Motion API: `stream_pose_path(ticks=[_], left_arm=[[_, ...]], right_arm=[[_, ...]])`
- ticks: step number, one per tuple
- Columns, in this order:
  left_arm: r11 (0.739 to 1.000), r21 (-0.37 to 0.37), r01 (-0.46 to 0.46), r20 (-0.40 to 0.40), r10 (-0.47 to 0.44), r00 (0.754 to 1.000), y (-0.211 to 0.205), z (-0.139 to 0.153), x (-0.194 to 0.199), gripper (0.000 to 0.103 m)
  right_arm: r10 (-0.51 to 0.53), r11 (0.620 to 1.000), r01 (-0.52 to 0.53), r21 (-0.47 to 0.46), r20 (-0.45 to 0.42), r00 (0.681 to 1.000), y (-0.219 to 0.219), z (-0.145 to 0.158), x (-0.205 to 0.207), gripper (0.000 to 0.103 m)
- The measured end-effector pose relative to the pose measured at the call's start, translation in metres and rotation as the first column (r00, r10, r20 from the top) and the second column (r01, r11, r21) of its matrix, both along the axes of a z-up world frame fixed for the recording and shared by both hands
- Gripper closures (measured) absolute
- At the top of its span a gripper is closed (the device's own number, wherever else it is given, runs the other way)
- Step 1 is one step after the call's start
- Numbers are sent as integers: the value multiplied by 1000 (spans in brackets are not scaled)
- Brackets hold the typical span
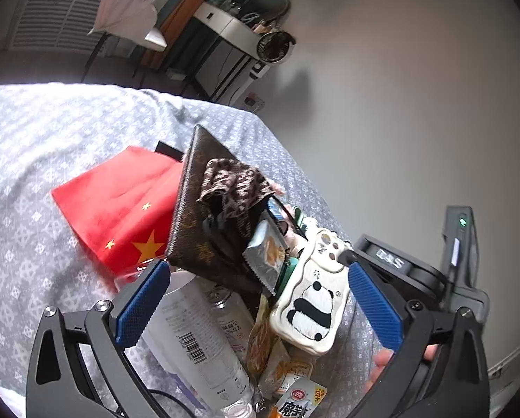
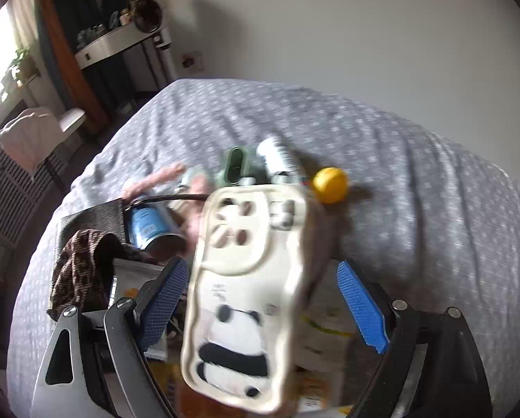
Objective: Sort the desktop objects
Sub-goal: 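Lower the panda case onto the pile and open the right gripper, then move the left tool to the small snack packet beside the card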
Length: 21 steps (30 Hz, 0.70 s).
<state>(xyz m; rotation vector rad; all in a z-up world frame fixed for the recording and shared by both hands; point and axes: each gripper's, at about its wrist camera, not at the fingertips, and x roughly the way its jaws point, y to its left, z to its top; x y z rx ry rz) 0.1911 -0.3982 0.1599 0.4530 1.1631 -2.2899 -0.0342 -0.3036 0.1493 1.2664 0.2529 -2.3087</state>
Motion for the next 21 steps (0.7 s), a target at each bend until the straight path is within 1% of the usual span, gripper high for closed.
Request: stream_pose_path(ticks=[3,5,8,9,11,13,15,16,17,18,19,20,21], left_arm=[[998,-51,34,4,-34,999,8,7,-3,0],[994,-85,67,8,-67,998,16,12,-7,0],[982,-142,122,17,-121,993,34,20,-14,0],[974,-172,146,29,-143,989,43,23,-18,0],[947,-244,208,55,-200,978,62,30,-25,0],[906,-307,292,76,-282,956,86,36,-32,0],[856,-350,380,106,-367,924,108,39,-39,0],[824,-367,432,126,-416,901,122,40,-42,0],[787,-373,492,149,-473,869,135,39,-45,0],[746,-367,556,176,-531,829,149,37,-50,0],[708,-353,611,203,-579,789,160,34,-55,0],[670,-333,664,237,-622,746,173,30,-60,0],[635,-307,709,282,-651,705,188,25,-65,0]], right_arm=[[-69,998,68,-12,-17,997,50,20,3,15],[-134,991,133,-25,-36,990,102,29,10,15],[-233,972,232,-22,-52,971,182,32,21,15],[-272,962,271,-21,-53,961,211,32,25,15],[-360,933,359,-26,-35,932,279,28,35,15],[-465,885,465,-36,-8,885,351,22,46,15],[-578,814,578,-55,18,816,428,16,62,15],[-622,781,622,-61,25,783,457,13,69,15],[-677,732,677,-67,30,735,494,10,79,15],[-710,700,710,-78,32,704,518,8,85,15],[-759,645,758,-99,35,651,555,7,96,15],[-783,615,781,-108,37,621,573,6,102,15],[-815,571,813,-115,35,578,599,4,109,15]])
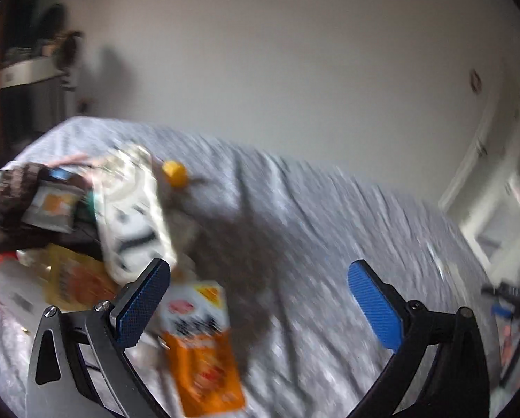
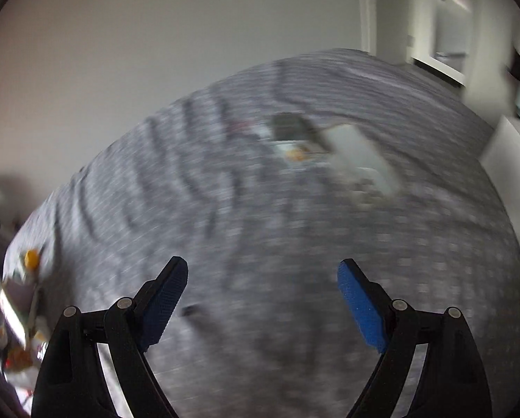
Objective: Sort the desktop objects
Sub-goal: 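Move the left tool to the small snack packet beside the card, then close the left gripper on the small snack packet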
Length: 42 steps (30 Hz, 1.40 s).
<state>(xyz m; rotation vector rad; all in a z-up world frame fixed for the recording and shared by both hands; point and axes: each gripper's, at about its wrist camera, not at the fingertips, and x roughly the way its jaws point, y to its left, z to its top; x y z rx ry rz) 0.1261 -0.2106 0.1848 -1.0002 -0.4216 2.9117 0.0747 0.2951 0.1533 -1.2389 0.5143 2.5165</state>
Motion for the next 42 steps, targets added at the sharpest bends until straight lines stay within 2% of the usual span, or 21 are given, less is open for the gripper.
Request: stream_pose_path(ticks=[2,3,6,9,11,15,18,21,27,31,33,37,42], left_arm=[[993,-18,113,104,-111,988,40,-8,-8,0],[988,-20,156,114,-153,982,55,-8,-8,0],[948,-45,315,125,-308,943,123,1,-12,0],[911,32,410,172,-409,896,181,4,-35,0],[896,74,437,214,-442,871,219,3,-56,0],[871,70,486,255,-487,836,291,-4,-95,0],[856,122,503,316,-514,798,342,-23,-133,0],[846,172,505,343,-532,774,379,-38,-161,0],[848,215,484,403,-528,747,445,-64,-214,0],[856,230,464,447,-516,731,472,-89,-247,0],[866,233,443,463,-499,733,476,-98,-257,0],[881,234,410,440,-473,764,477,-103,-265,0],[890,143,432,441,-449,777,492,-104,-262,1]], right_arm=[[-64,998,64,8,-15,998,27,-3,9,15],[-93,996,94,10,-26,995,39,-4,14,15],[-168,986,166,-31,-80,982,67,-10,22,15],[-215,977,212,-35,-124,969,84,-15,29,15],[-241,970,240,-21,-125,963,91,-17,34,15],[-262,965,261,-29,-175,949,96,-13,45,13],[-284,955,296,14,-235,929,96,-6,47,0],[-306,951,305,-43,-254,918,103,-8,45,0],[-336,940,312,-137,-218,916,113,-21,40,0],[-334,940,308,-145,-222,916,114,-24,36,0],[-329,941,301,-155,-213,920,114,-26,32,0],[-332,935,296,-193,-190,924,115,-34,29,0],[-336,929,291,-230,-188,923,115,-37,28,0]])
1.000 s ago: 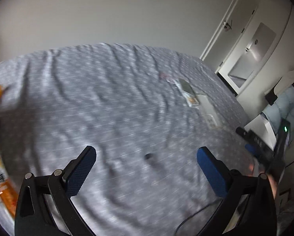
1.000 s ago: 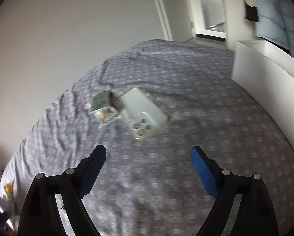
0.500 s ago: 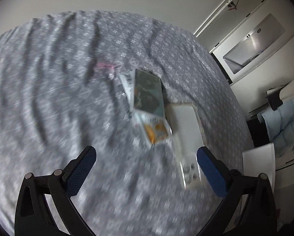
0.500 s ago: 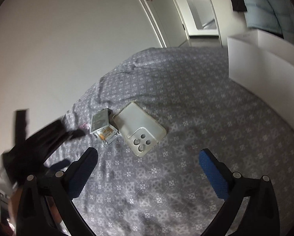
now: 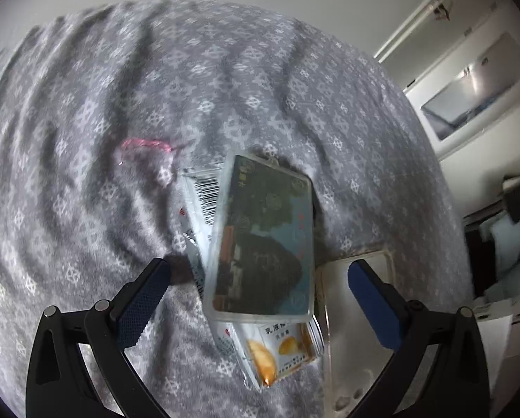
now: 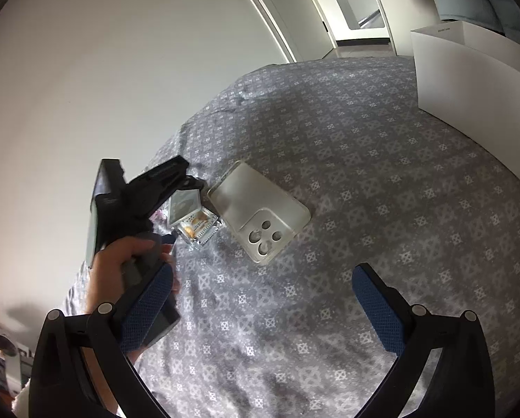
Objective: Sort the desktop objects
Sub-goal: 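Close the left gripper on the small snack packet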
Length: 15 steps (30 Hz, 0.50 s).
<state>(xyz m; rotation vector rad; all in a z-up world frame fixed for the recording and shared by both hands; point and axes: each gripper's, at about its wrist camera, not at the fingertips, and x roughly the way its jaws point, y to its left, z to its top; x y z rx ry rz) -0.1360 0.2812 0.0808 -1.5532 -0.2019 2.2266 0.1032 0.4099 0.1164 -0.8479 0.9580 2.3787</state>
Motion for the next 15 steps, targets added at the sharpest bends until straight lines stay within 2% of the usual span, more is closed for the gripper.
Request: stream_pose_path(ticks=[1,3,5,7,10,12,15], left_arm=[[1000,-19,11,-20,-12,1000,3,-1,2,1],[999,-48,10,-57,-13,998,5,0,8,10],[998,-68,-17,-86,12,996,0,4,12,42],[999,-40,-32,-84,29,996,-7,7,14,49],[1000,1,-6,-75,7,997,-14,9,16,52],[1000,11,1,-79,0,997,-18,11,20,77],[997,66,-31,-77,36,996,-32,18,26,85]], right_arm=[[-2,1000,2,-1,-2,1000,0,0,0,0],[-1,1000,1,-12,-1,1000,1,-1,0,0],[1,999,-1,-36,2,1000,3,-5,0,0],[-6,999,6,-54,6,1000,7,-7,0,0],[-23,997,23,-71,-1,1000,11,-8,3,0],[-29,997,29,-76,-5,1000,12,-8,4,0],[-30,997,29,-66,-5,1000,13,-6,3,0]])
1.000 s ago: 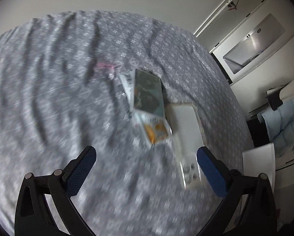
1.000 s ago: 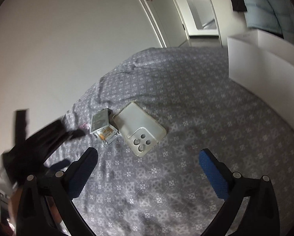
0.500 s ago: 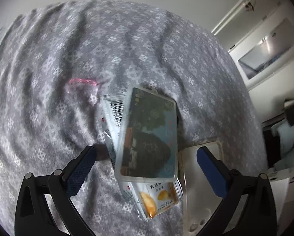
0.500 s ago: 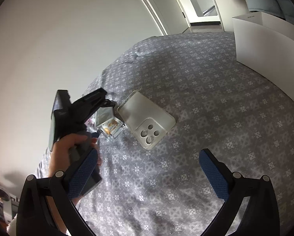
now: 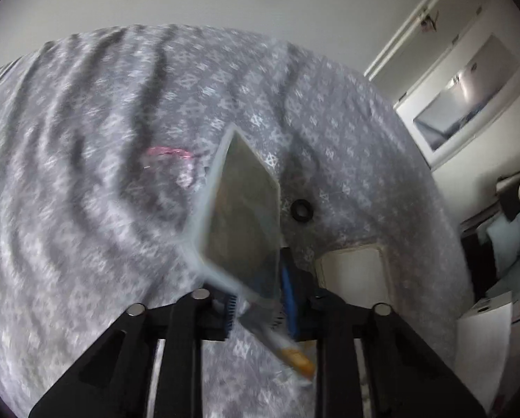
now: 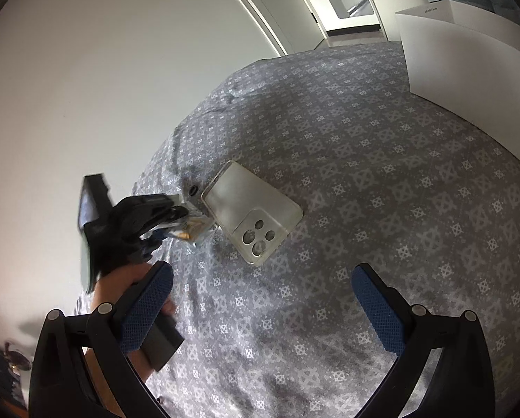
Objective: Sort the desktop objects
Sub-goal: 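Close the left gripper on the small snack packet, then carry the small packet to the pile and open the left gripper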
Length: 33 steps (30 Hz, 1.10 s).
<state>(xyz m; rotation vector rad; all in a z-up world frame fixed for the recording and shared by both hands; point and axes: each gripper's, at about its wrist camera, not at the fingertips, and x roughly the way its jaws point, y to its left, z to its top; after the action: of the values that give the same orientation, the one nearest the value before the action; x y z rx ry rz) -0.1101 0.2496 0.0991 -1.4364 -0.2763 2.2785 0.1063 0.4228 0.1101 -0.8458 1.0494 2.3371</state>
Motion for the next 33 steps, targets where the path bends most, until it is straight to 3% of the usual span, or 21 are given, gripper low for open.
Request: stream_pose_path(ticks=[5,11,15,20,24,28,33], left_arm=[[999,33,-5,-5,5,1000,-21,8,17,90],[997,68,-29,-56,33,998,-77,37,41,93],[992,92,-81,-98,90,991,-132,68,59,93],[970,158,-185,-146,209,967,-230,111,84,93],[935,205,-289,-175,326,929,-326,139,105,93],[899,200,-389,-217,428,877,-425,154,127,93],[814,164,-557,-218,580,785,-541,141,150,93]], right_arm=[[5,1000,-6,30,5,1000,-2,4,-2,0],[23,996,-26,82,37,999,-10,5,-7,0],[44,988,-56,142,81,996,-19,4,-15,0],[88,966,-118,228,136,987,-36,6,-22,0],[121,941,-164,295,159,980,-51,10,-24,0],[157,911,-218,350,194,968,-67,12,-25,0],[181,898,-253,361,222,958,-77,9,-25,0]])
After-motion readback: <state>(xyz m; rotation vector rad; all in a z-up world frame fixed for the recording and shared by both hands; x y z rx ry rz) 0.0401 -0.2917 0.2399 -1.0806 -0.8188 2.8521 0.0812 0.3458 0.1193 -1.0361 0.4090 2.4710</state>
